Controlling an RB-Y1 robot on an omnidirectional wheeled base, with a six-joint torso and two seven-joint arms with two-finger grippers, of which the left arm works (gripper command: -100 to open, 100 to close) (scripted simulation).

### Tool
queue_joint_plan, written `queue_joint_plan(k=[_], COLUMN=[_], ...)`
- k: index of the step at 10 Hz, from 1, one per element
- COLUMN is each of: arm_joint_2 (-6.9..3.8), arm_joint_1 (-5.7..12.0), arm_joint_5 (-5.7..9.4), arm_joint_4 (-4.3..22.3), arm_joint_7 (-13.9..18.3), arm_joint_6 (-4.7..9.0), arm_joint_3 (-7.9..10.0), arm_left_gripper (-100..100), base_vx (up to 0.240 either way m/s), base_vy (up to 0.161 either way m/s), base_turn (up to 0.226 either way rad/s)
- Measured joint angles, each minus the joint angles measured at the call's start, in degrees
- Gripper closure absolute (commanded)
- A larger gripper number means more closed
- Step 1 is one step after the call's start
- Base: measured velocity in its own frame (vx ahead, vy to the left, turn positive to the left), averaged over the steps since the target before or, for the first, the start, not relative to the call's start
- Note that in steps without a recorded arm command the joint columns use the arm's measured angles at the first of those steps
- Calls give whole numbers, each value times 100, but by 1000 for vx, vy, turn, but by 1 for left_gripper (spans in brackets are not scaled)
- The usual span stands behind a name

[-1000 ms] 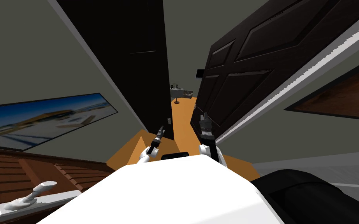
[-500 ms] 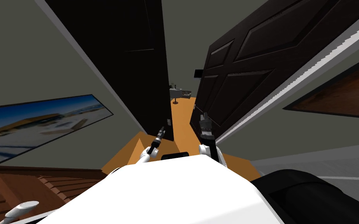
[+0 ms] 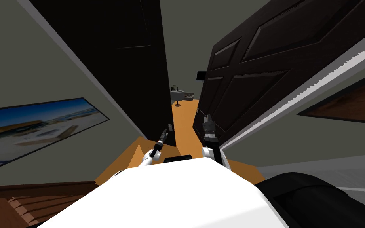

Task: Push the door open

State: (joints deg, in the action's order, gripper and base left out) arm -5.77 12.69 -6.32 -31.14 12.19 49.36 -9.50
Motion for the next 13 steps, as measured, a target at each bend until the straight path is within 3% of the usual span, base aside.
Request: queue_joint_plan(k=[4, 5, 10, 13], arm_joint_2=[47, 52, 44, 66], arm_joint_1=[-11, -10, -10, -26], arm_joint_5=[31, 30, 30, 55], arm_joint_4=[29, 25, 35, 130], arm_joint_7=[-69, -73, -73, -136], arm_joint_6=[13, 19, -4, -5], arm_joint_3=[53, 51, 54, 96], arm_left_gripper=[-100, 100, 100, 100], base_vx=[174, -17, -13, 132], base_vy=[-38, -1, 2, -48], base_turn=[-22, 8, -3, 42])
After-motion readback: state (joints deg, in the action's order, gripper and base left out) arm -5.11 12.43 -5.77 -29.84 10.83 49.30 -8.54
